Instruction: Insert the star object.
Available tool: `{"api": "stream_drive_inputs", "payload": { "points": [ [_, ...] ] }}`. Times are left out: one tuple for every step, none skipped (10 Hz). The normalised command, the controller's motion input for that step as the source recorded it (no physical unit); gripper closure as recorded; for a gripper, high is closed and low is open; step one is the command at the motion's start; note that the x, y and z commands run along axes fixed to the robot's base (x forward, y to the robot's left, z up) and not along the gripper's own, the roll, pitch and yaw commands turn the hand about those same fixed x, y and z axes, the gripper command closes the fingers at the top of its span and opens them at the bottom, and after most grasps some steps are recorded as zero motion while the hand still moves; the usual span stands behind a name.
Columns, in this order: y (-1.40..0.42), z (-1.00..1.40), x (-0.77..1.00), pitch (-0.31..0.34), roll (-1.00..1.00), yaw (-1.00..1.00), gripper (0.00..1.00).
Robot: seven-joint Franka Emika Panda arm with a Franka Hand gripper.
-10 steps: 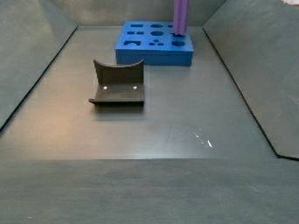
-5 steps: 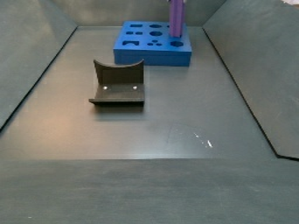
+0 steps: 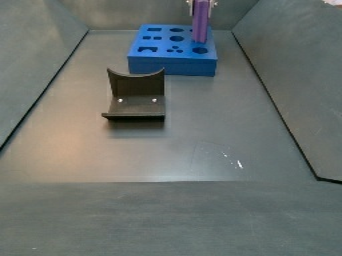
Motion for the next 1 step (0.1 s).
{"api": "stream_drive_inputs", "payload": {
  "points": [
    [0.00, 0.00, 0.00, 0.000, 0.00, 0.00, 1.00]
  ]
}}
